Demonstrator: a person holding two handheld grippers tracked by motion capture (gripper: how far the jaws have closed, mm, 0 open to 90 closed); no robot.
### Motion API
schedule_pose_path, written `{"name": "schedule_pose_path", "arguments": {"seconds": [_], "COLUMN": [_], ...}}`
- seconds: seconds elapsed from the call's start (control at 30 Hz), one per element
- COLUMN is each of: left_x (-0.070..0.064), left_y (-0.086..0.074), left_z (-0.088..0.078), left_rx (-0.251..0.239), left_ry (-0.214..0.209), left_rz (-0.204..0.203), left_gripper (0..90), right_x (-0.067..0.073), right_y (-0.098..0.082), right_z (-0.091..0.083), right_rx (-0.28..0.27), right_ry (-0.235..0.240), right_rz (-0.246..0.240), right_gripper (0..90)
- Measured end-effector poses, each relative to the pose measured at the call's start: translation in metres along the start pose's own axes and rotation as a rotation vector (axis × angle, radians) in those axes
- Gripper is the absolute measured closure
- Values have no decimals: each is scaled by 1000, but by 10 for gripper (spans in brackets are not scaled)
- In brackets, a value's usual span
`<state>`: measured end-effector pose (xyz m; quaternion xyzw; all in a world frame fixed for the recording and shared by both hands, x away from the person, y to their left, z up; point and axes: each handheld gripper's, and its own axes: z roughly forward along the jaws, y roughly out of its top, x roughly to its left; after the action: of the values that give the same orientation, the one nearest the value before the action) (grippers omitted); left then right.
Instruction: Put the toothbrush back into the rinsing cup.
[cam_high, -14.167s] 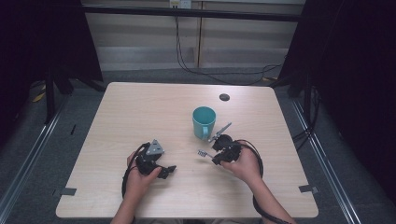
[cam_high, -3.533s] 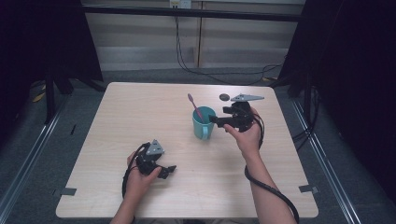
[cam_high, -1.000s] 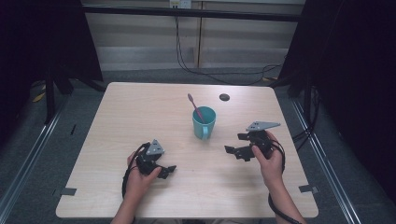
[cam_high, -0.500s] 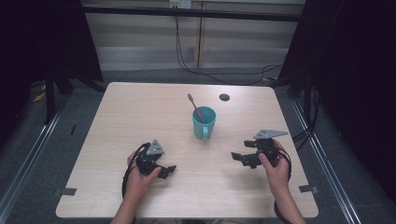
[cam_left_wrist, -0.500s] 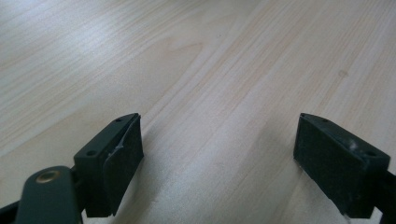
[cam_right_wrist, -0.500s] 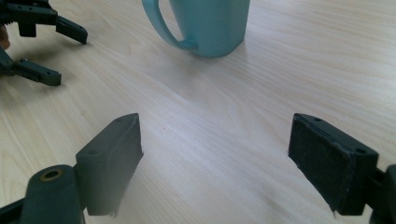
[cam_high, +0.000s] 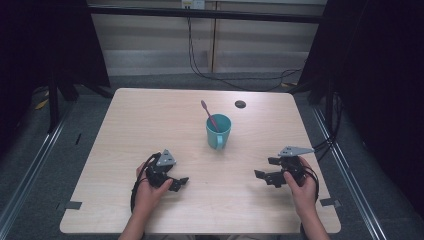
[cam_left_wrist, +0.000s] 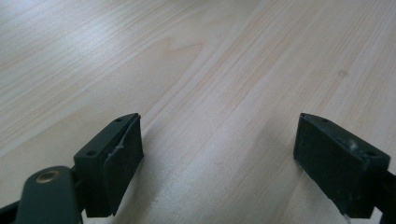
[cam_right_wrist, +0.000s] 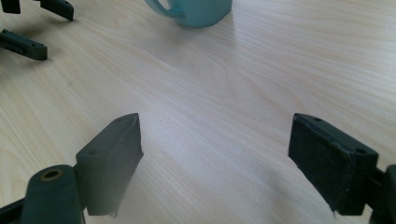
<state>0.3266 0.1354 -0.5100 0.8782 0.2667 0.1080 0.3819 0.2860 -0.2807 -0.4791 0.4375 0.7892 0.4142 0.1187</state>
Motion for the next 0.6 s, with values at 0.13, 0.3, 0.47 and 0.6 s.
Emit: {"name": "schedule_pose_path", "arguments": {"seconds": [0.13, 0.3, 0.47, 0.6], "left_x": [0, 0, 0, 0], "left_y": [0, 0, 0, 0], "left_z": [0, 0, 0, 0], "left_rx": [0, 0, 0, 1], "left_ry": [0, 0, 0, 0], "left_rz": [0, 0, 0, 1], "left_gripper": [154, 154, 154, 154], "right_x": [-1, 1, 2, 3], "right_y": [-5, -12, -18, -23], "right_z": [-3, -3, -3, -2], "right_rx": [3, 24, 49, 66], "right_ry": [2, -16, -31, -39], "right_rz": [3, -16, -46, -61], "right_gripper": [172, 171, 172, 171]}}
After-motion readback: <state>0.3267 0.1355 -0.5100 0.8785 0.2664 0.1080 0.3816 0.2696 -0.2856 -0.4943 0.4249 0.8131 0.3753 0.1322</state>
